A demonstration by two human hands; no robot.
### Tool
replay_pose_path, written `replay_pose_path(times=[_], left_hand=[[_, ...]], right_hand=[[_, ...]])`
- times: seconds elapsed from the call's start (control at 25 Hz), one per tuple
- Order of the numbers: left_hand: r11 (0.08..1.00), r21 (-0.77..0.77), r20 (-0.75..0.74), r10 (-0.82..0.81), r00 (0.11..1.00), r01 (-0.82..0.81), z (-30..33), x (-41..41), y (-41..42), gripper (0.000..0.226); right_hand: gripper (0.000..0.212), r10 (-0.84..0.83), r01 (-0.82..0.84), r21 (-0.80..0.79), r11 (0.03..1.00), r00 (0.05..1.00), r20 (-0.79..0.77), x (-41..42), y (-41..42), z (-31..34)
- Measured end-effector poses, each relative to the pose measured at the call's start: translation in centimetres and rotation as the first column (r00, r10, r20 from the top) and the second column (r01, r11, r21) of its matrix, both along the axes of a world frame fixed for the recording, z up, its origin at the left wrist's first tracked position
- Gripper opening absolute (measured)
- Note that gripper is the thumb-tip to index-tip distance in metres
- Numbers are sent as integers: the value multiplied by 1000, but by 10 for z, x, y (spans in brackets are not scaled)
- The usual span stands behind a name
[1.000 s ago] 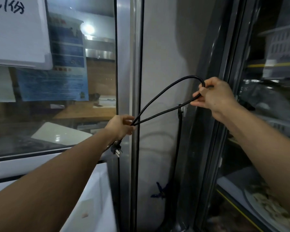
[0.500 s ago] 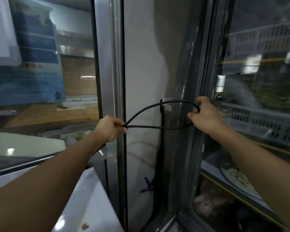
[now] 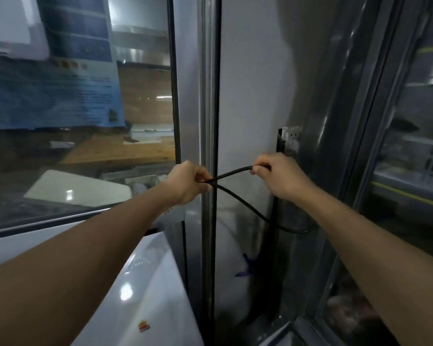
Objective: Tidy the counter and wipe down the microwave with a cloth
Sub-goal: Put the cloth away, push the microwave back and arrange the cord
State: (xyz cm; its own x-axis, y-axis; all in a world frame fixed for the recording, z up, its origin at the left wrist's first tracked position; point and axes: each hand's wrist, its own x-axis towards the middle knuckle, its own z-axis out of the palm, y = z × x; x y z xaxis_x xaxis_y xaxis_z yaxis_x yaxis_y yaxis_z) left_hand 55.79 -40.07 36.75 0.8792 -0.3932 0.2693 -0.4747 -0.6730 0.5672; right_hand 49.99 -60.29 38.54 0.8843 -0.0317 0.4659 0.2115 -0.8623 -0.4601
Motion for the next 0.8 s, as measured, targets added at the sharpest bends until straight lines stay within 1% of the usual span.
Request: replay_pose_path(times=[0.16,0.28,0.32,0.36,0.44,0.48,0.52,0.56,0.6,0.64,0.68,0.72,0.8], left_hand=[[986,137,-61,101,993,-92,-22,13,23,11],[976,176,-59,140,988,-128,-28,21,33,11],[973,188,-42,146,988,-136,-28,23,35,11],[970,200,-29,149,988,-140,-28,25,35,10],[965,222,-17,148,989,-141,-28,28,32,9],[962,233,-12,147,989,-140,-29,29,30,7],[959,245,-4,146,989,-141,-31,30,28,6],[956,256,4,147,989,-143,-33,31,27,7],[955,260,8,148,989,-145,-35,33,26,9],[955,258,5,148,989,-145,-37,34,27,11],[956,257,-3,147,989,-141,-39,35,29,12],[955,262,-12,146,989,-138,-41,36,32,14],[947,286,-49,166,985,-146,-49,39,39,17]], right_hand=[[18,19,-15,134,991,999,-26,17,-27,-30],[18,-25,37,201,979,998,-63,30,-31,-61],[17,-35,47,175,983,997,-74,34,-28,-70],[21,-29,39,119,992,996,-87,37,-22,-78],[42,35,-41,-37,999,990,-136,40,-1,-87],[49,61,-79,-126,989,988,-143,44,13,-93],[50,74,-101,-203,974,988,-135,48,27,-99],[45,80,-109,-246,963,989,-124,52,40,-104],[35,86,-109,-242,964,991,-102,56,50,-108],[23,104,-117,-174,978,991,-80,59,56,-111],[17,123,-129,-75,989,990,-68,62,57,-115],[19,139,-139,7,990,988,-60,66,55,-119],[23,150,-143,95,985,987,-66,72,44,-126]])
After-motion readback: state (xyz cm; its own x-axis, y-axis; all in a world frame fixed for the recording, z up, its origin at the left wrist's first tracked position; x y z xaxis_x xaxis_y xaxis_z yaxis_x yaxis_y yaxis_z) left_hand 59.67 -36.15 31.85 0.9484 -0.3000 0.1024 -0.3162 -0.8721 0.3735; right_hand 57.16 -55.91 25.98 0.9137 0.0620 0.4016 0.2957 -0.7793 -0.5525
